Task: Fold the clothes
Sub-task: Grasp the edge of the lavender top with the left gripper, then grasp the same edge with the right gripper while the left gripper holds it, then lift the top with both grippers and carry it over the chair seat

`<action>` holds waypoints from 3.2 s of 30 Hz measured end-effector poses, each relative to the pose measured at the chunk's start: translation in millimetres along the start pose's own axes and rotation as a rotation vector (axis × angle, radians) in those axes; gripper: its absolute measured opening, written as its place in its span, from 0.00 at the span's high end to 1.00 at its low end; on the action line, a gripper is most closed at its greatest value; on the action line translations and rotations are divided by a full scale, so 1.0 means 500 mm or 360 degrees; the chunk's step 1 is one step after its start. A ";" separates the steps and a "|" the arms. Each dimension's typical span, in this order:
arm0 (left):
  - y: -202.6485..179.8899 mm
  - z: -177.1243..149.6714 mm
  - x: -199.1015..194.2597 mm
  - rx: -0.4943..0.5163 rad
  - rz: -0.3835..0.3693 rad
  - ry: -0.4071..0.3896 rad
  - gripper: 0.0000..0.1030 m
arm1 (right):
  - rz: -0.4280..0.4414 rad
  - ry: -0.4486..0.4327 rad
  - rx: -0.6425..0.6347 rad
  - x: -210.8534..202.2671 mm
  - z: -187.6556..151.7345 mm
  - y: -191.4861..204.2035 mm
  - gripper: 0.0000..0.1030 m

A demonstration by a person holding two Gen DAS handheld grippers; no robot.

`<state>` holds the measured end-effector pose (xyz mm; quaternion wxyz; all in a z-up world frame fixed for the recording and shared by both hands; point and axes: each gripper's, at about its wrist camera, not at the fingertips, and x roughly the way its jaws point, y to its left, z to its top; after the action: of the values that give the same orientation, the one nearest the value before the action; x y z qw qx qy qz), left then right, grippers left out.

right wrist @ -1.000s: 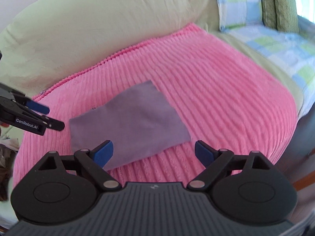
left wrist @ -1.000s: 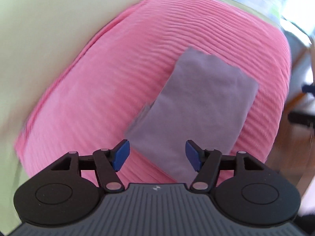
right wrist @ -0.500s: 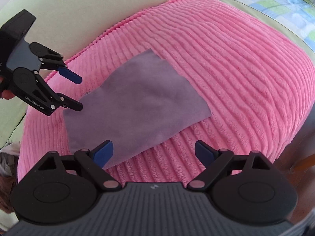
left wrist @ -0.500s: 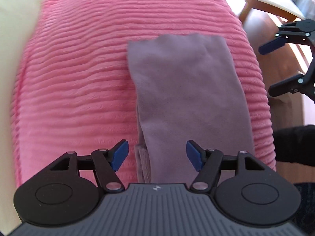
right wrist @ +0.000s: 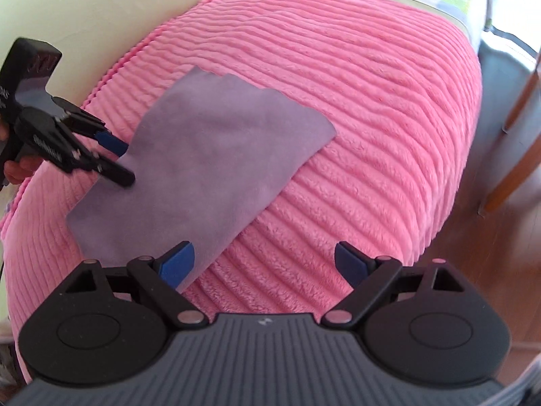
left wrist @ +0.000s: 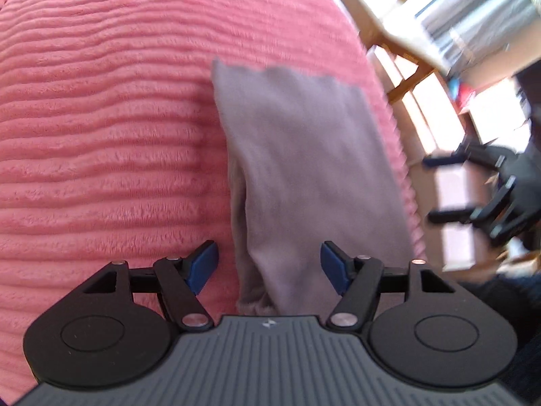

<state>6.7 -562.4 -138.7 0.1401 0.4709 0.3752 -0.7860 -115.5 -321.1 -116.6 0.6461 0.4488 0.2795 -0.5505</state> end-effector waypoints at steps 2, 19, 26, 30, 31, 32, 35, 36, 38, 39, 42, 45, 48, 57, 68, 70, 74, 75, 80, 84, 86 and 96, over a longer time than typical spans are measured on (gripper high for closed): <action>0.013 0.011 0.019 -0.0040 -0.0069 0.0022 0.34 | -0.0021 -0.0005 0.0027 -0.001 -0.005 0.003 0.14; 0.081 0.033 0.050 -0.0024 -0.0396 0.0052 0.96 | 0.0048 -0.0072 0.0230 0.028 -0.007 0.019 0.14; 0.054 0.037 0.047 0.0064 -0.0214 0.0116 0.87 | 0.0297 -0.0099 0.0556 0.033 -0.023 -0.007 0.15; 0.029 0.045 0.048 0.0135 -0.0168 0.0154 0.76 | 0.0412 -0.0088 0.0771 0.054 -0.042 -0.032 0.28; 0.032 0.048 0.048 0.0107 -0.0177 0.0159 0.76 | 0.0445 -0.0099 0.0812 0.059 -0.045 -0.037 0.28; 0.037 0.052 0.048 0.0051 -0.0197 0.0172 0.75 | 0.0478 -0.0107 0.0854 0.064 -0.048 -0.042 0.28; 0.036 0.049 0.050 0.0040 -0.0219 0.0179 0.68 | 0.0539 -0.0139 0.0967 0.079 -0.052 -0.051 0.28; 0.036 0.046 0.053 0.0053 -0.0211 0.0173 0.68 | 0.0561 -0.0153 0.1003 0.085 -0.054 -0.054 0.28; 0.037 0.041 0.058 0.0072 -0.0194 0.0163 0.76 | 0.0599 -0.0175 0.1072 0.098 -0.062 -0.066 0.28; 0.037 0.041 0.058 0.0076 -0.0193 0.0158 0.82 | 0.0628 -0.0192 0.1118 0.108 -0.067 -0.074 0.31; 0.031 0.042 0.054 0.0141 -0.0186 0.0143 0.91 | 0.0695 -0.0232 0.1180 0.127 -0.069 -0.080 0.48; 0.040 0.039 0.050 0.0122 -0.0208 0.0149 0.90 | 0.0728 -0.0226 0.1190 0.149 -0.062 -0.081 0.52; 0.048 0.039 0.057 0.0066 -0.0222 0.0146 0.89 | 0.0776 -0.0239 0.1210 0.161 -0.054 -0.084 0.58; -0.033 0.032 0.036 0.0275 0.0034 0.0103 0.97 | 0.0683 -0.0303 0.0977 0.132 -0.022 -0.056 0.92; -0.202 0.207 0.065 0.0553 0.0224 0.0107 0.97 | 0.0499 -0.0575 0.0969 0.030 0.029 -0.127 0.93; -0.252 0.255 0.090 0.0619 0.0239 0.0107 0.97 | 0.0467 -0.0640 0.1015 0.013 0.034 -0.162 0.93; -0.369 0.379 0.147 0.0765 0.0222 0.0123 0.97 | 0.0384 -0.0773 0.1088 -0.034 0.039 -0.260 0.93; -0.406 0.412 0.163 0.0813 0.0220 0.0126 0.97 | 0.0354 -0.0812 0.1106 -0.050 0.041 -0.292 0.93; -0.605 0.571 0.249 0.1073 0.0159 0.0126 0.97 | 0.0236 -0.1001 0.1241 -0.152 0.046 -0.449 0.93; -0.769 0.686 0.320 0.1300 0.0086 0.0122 0.97 | 0.0102 -0.1173 0.1382 -0.247 0.036 -0.580 0.93; -0.868 0.762 0.373 0.1466 0.0052 0.0145 0.97 | 0.0042 -0.1262 0.1468 -0.288 0.023 -0.645 0.93; -1.093 0.976 0.765 0.2069 0.0088 0.0442 0.97 | -0.0265 -0.1601 0.2006 -0.197 0.034 -0.936 0.93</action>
<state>-814.6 -492.4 -77.5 -0.2020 0.5658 -0.1728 -0.7805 -591.6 -286.8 -152.1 0.2771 0.4051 -0.3746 -0.7866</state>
